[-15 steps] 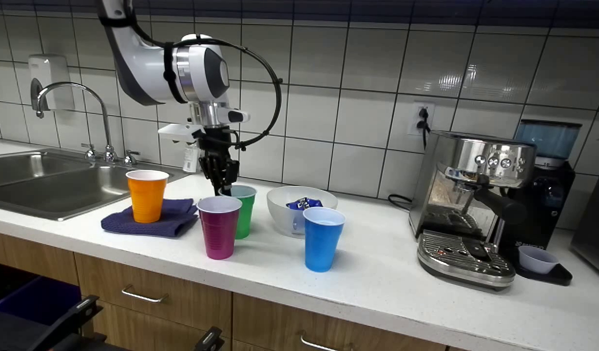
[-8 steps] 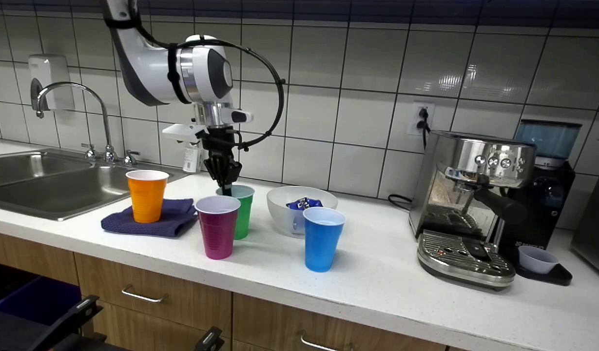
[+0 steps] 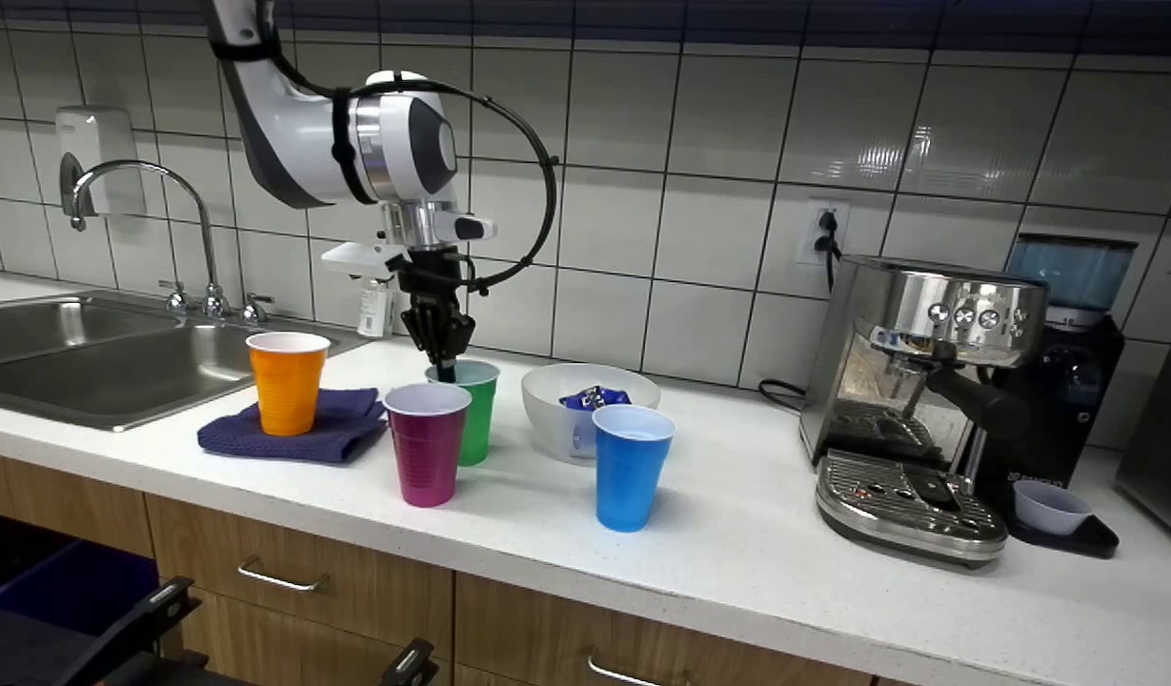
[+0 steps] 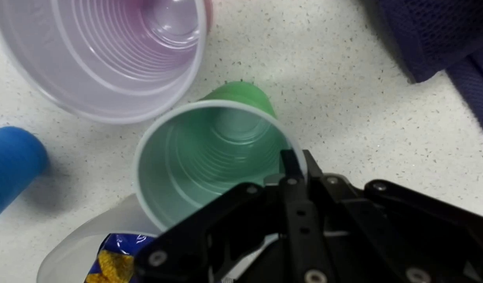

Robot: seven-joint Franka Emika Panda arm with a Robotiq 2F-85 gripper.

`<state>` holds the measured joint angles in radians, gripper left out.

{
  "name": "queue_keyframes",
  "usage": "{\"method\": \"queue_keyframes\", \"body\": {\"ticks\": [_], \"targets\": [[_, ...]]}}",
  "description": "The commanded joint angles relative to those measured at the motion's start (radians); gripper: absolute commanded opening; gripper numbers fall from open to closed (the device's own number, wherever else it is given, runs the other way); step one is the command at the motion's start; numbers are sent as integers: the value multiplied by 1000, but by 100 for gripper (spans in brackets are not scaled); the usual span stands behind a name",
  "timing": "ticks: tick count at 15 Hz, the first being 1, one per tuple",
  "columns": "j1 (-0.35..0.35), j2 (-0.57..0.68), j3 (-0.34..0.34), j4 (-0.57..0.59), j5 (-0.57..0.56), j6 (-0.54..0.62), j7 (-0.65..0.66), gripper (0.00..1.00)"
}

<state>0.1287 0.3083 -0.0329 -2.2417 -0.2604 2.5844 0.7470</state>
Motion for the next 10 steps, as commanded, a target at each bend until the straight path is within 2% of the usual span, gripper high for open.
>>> {"method": "queue_keyframes", "body": {"ticks": [1, 10], "targets": [[26, 39, -28, 51, 2, 5, 6, 1], [36, 79, -35, 114, 18, 12, -9, 1]]}}
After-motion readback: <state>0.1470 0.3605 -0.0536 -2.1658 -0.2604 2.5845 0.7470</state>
